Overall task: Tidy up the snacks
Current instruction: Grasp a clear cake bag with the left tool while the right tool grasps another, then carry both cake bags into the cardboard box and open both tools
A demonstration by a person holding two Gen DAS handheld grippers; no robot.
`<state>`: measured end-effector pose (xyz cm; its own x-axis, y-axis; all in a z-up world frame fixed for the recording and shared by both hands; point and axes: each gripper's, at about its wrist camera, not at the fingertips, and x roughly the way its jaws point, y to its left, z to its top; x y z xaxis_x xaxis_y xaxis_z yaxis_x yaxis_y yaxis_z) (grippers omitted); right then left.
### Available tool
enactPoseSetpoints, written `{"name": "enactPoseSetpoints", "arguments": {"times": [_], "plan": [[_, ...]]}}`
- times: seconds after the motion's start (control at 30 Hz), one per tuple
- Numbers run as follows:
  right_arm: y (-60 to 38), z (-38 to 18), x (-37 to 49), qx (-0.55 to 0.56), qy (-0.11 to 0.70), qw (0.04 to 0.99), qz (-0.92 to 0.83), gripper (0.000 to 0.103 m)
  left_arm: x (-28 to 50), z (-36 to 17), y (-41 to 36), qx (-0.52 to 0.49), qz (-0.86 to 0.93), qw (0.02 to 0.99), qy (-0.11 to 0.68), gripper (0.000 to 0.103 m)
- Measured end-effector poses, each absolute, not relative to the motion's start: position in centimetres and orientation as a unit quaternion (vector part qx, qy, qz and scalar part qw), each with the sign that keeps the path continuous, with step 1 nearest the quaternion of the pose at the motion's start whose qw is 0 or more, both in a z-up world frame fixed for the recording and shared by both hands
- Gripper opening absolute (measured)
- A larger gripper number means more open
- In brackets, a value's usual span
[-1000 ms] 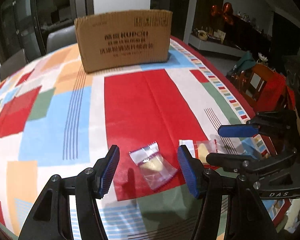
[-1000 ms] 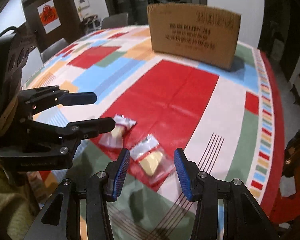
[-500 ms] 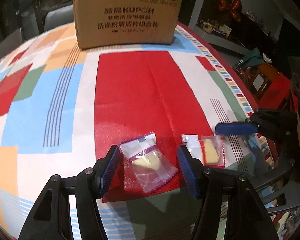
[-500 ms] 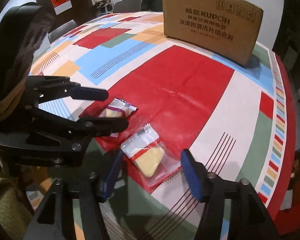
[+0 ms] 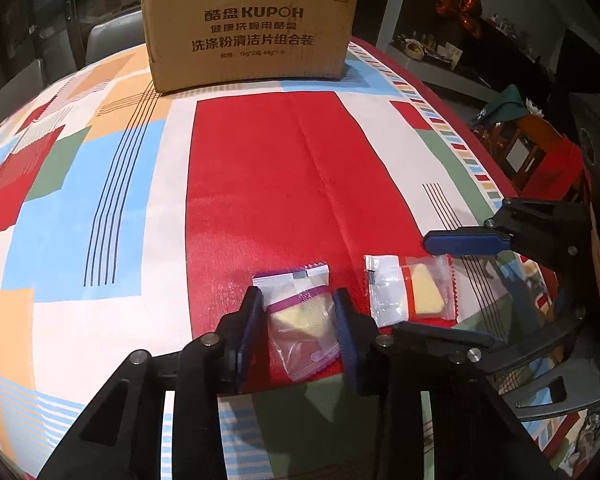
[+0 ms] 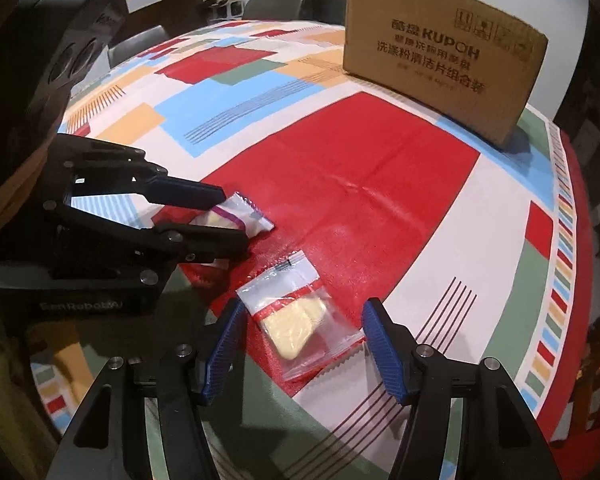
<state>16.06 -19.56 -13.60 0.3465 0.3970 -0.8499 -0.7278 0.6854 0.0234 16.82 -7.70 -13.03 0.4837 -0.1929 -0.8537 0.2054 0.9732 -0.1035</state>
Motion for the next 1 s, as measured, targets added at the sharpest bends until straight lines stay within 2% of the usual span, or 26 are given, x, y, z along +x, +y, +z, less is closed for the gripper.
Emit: {"name": "enactPoseSetpoints", "arguments": {"times": [0.33,0.4,0.73,1.0], "plan": [[-20.2,-13.5,15.7,-0.140,0.449,0.827,0.308,0.047,16.1,-12.4,-7.3,-0.002,-0.118,0.865,0.488,0.034],[-20.4,-13.1,15.6,-0.121,0.444,0.835,0.301,0.039,15.9,-12.2,-7.3,-0.003,-0.120,0.867,0.484,0.034],[-21.0,-12.1,14.8,-0.075,0.428,0.866,0.248,0.038,15.5,-11.0,-6.7,-0.005,-0.125,0.878,0.462,0.034],[-21.9,-8.5,15.0,-0.029,0.379,0.897,0.224,0.038,16.1,-8.1,-6.0,-0.010,-0.126,0.896,0.426,0.034]]}}
